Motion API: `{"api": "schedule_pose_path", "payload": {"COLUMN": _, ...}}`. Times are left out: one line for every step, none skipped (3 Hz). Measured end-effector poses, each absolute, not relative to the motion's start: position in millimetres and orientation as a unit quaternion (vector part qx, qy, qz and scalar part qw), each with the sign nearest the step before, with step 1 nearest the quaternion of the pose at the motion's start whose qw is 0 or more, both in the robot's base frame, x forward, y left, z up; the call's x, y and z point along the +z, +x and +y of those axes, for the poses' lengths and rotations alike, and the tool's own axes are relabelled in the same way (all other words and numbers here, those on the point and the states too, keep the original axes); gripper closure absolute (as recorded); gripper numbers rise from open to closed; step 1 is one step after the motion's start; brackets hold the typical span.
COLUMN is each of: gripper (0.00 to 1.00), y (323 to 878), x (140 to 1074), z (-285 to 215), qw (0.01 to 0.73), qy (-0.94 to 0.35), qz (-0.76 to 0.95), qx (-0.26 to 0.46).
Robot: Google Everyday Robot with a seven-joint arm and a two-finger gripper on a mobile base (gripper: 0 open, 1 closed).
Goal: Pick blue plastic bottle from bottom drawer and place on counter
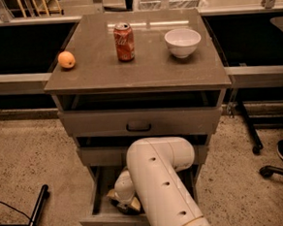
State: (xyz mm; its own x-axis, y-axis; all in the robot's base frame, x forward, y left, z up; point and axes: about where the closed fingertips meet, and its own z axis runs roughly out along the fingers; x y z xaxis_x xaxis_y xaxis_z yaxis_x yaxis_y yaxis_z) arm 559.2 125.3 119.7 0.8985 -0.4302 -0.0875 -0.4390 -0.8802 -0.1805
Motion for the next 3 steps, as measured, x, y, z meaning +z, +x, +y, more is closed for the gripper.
{"api": "schedule_pose_path", "payload": {"gripper": 0.19, "y": 561.0, "x": 114.7, "z": 123.7, "qw": 0.093, "qy": -0.969, "qz": 0.229, "qx": 0.022}}
{"api": "schedule_pose_path", "payload": {"gripper": 0.50, "y": 561.6, "x": 111.5, "z": 123.6, "qw": 0.092, "qy": -0.969, "qz": 0.230, "qx": 0.023}}
{"api": "schedule_pose_path", "payload": {"gripper": 0.73, "y": 561.6, "x": 111.5, "z": 123.6, "qw": 0.092, "qy": -0.969, "qz": 0.230, "qx": 0.023}}
